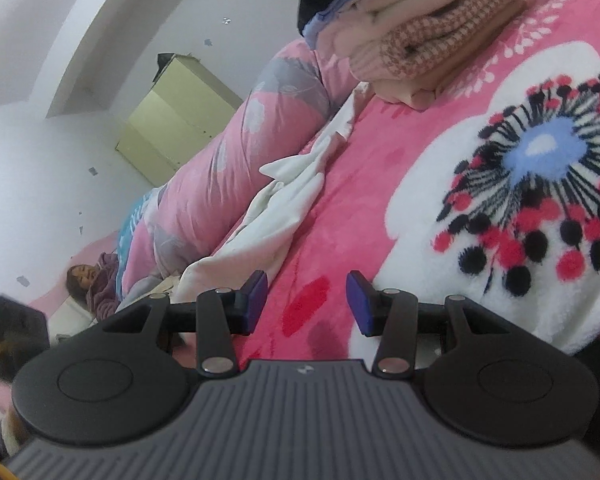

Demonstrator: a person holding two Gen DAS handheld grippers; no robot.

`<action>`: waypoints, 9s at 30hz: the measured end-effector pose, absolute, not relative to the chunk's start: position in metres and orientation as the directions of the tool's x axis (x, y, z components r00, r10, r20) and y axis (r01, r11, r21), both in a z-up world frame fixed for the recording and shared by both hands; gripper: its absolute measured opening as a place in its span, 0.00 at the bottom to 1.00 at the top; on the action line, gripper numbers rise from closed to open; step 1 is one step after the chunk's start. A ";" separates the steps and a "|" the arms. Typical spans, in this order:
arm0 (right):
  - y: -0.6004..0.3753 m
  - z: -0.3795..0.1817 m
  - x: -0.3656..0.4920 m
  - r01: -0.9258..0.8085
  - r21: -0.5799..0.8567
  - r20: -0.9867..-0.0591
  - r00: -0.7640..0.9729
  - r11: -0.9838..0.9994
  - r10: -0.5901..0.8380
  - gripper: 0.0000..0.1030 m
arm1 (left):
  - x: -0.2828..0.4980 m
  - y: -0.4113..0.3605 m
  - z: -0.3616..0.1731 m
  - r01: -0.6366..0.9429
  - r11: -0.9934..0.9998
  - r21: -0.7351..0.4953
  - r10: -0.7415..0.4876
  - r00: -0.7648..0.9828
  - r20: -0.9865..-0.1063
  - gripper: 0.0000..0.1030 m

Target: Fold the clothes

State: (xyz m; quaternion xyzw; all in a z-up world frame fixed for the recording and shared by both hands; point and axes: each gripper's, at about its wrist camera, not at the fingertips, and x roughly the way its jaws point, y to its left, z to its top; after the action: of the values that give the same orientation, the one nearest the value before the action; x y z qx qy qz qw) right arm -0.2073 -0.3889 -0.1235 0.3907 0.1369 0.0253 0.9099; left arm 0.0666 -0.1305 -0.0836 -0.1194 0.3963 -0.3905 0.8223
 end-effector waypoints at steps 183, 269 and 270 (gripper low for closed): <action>-0.116 -0.049 0.105 -0.512 -0.033 -0.665 0.652 0.859 0.363 0.01 | 0.087 0.118 -0.108 0.335 0.917 -0.215 -0.398 0.758 -0.516 0.46; -0.334 -0.075 0.063 -0.213 0.307 -0.513 0.784 0.928 0.350 0.60 | 0.107 0.128 -0.081 0.151 0.939 -0.310 -0.331 0.644 -0.690 0.52; -0.332 -0.077 0.070 -0.221 0.303 -0.538 0.763 0.927 0.358 0.60 | 0.105 0.125 -0.079 0.165 0.945 -0.284 -0.321 0.645 -0.693 0.52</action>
State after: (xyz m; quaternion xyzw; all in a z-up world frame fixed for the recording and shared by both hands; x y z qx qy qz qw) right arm 0.0701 -0.3319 -0.0767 0.1116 0.3072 0.1551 0.9323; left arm 0.1053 0.1247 -0.0795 -0.0979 0.3990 -0.1347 0.9017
